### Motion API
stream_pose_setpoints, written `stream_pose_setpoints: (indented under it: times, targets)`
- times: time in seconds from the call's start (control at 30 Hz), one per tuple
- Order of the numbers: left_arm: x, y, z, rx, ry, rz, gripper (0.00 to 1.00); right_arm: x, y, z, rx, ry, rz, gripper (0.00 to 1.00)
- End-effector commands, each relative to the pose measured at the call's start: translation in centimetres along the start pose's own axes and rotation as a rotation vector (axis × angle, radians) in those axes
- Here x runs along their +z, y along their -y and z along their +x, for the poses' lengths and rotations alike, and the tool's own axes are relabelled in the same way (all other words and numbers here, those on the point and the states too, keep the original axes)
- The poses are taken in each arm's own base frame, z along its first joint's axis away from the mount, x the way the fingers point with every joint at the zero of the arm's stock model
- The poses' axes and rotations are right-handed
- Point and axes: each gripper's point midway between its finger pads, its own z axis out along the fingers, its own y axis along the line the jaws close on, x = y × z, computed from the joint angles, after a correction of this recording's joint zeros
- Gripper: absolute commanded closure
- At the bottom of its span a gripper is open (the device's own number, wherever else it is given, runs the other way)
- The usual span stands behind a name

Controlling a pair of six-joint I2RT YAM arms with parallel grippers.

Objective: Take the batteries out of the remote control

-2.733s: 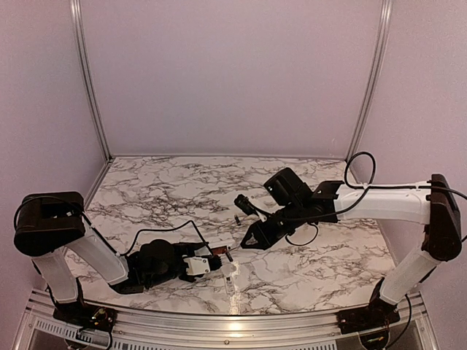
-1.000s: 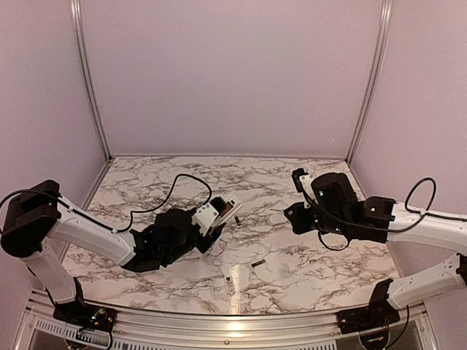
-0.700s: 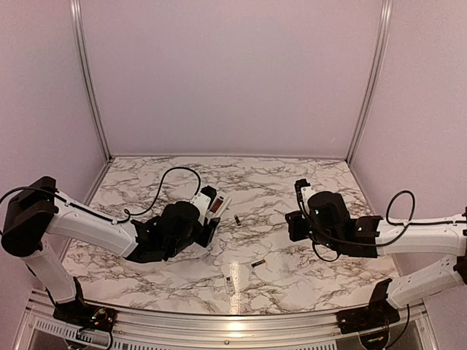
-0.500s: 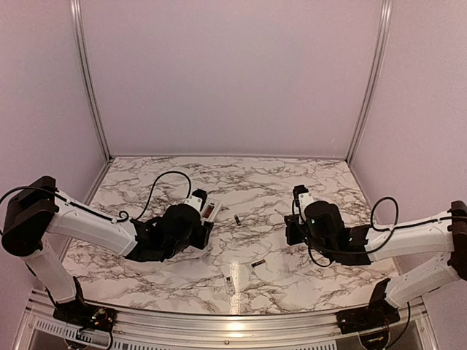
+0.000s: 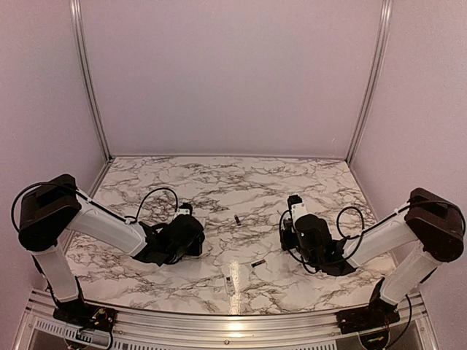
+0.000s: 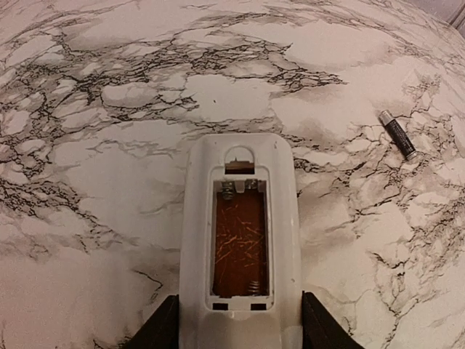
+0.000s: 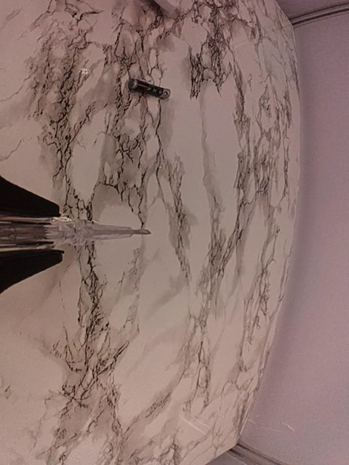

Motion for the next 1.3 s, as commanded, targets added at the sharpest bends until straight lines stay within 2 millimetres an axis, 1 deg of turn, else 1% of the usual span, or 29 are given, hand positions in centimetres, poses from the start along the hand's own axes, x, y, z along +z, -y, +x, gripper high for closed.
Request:
stream_pose_setpoints:
  times: [0.0, 0.23, 0.3, 0.37, 0.5, 0.63, 0.7, 0.73, 0.83, 0.97, 1.17, 1.27]
  targets:
    - [0.9, -1.2, 1.5, -0.081, -0.053, -0.072, 1.0, 0.6, 0.2, -0.7, 0.002, 0.06, 0.032, 1.0]
    - [1.2, -1.5, 2.4, -0.095, -0.07, -0.075, 1.0, 1.2, -0.2, 1.4, -0.001, 0.032, 0.002, 1.0]
    - [1.2, -1.6, 2.4, -0.099, -0.07, -0.074, 0.91, 1.4, -0.3, 1.9, -0.006, 0.022, 0.001, 1.0]
    - [1.1, -1.7, 2.5, -0.099, -0.071, -0.074, 0.8, 1.5, -0.4, 2.3, -0.011, 0.012, -0.001, 1.0]
    - [1.1, -1.7, 2.6, -0.101, -0.069, -0.075, 0.65, 1.7, -0.7, 2.8, -0.01, -0.001, -0.019, 1.0]
    - [1.1, -1.7, 2.4, -0.105, -0.065, -0.071, 0.53, 1.9, -0.8, 3.2, -0.016, -0.013, -0.019, 1.0]
    - [1.0, -1.7, 2.4, -0.106, -0.062, -0.072, 0.42, 1.9, -0.8, 3.3, -0.015, -0.017, -0.02, 1.0]
    - [1.0, -1.7, 2.3, -0.107, -0.061, -0.072, 0.35, 1.9, -0.8, 3.4, -0.016, -0.021, -0.021, 1.0]
    - [0.9, -1.6, 2.2, -0.109, -0.057, -0.068, 0.19, 1.9, -0.9, 3.6, -0.009, -0.026, -0.026, 0.99]
    - [0.6, -1.4, 1.8, -0.113, -0.05, -0.056, 0.02, 1.8, -1.0, 3.7, 0.0, -0.035, -0.037, 0.95]
    - [0.0, -1.0, 1.0, -0.109, -0.042, -0.034, 0.01, 1.8, -1.2, 3.8, 0.016, -0.052, -0.043, 0.84]
    - [-0.5, -0.8, 0.5, -0.108, -0.035, -0.022, 0.01, 1.7, -1.3, 3.9, 0.026, -0.068, -0.051, 0.76]
